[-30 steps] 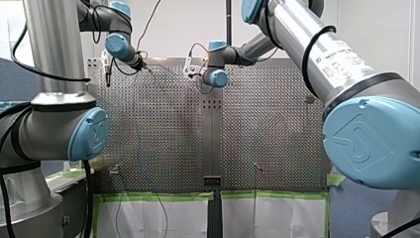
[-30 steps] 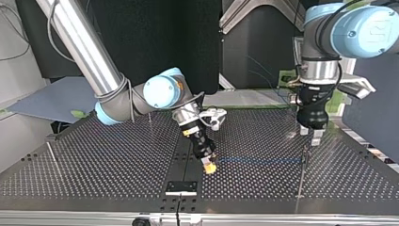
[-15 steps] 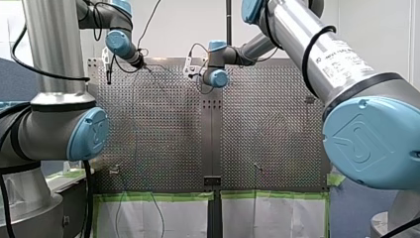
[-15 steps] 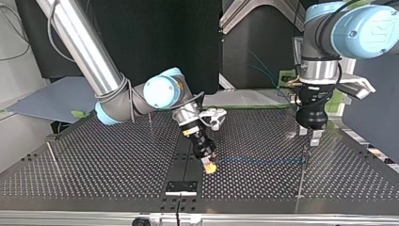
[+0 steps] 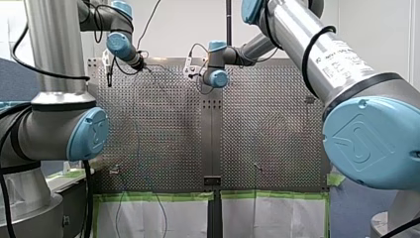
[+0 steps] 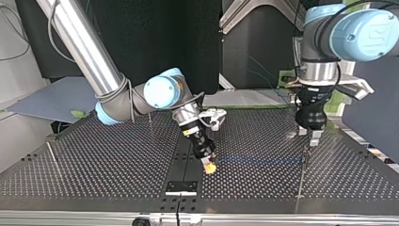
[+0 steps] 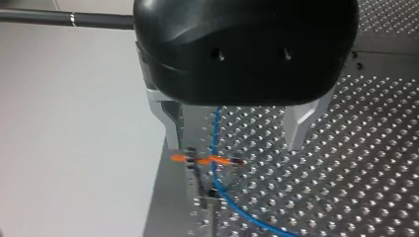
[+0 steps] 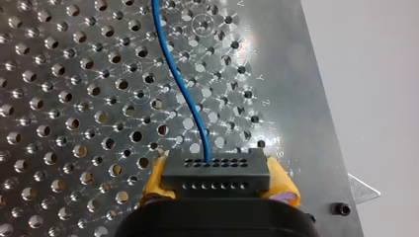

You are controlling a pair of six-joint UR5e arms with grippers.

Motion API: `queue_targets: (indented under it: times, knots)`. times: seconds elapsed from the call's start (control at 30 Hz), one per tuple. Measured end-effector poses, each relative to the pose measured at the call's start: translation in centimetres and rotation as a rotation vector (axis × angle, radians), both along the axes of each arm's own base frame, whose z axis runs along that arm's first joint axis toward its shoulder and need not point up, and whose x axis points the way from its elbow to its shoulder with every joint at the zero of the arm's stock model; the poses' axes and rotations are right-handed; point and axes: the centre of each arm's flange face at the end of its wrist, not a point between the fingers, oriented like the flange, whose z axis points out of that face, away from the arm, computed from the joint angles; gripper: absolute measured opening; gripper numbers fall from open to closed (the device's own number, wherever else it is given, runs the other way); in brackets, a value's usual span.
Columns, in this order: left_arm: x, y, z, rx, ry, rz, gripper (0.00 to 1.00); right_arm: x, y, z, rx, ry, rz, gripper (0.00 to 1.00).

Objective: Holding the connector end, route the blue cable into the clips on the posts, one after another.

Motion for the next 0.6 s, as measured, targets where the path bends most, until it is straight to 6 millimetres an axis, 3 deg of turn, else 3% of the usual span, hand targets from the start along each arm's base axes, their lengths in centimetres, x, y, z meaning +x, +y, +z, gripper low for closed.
queue_targets:
  times: [0.2,0.37,0.6]
  knots:
    - [0.5,-0.1,-0.7,0.004,0.016,-0.002,1.00,0.0,-0.1,-0.1,0.002,-0.001,0.001,0.00]
    - [-0.1,-0.2,0.2,0.007,-0.009,-0.006,1.00,0.0,-0.1,-0.2,0.003,0.000,0.002,0.00]
    - [0.3,-1.1,0.0,0.011,-0.004,-0.055,1.00,0.0,-0.1,-0.2,0.003,0.001,0.002,0.00]
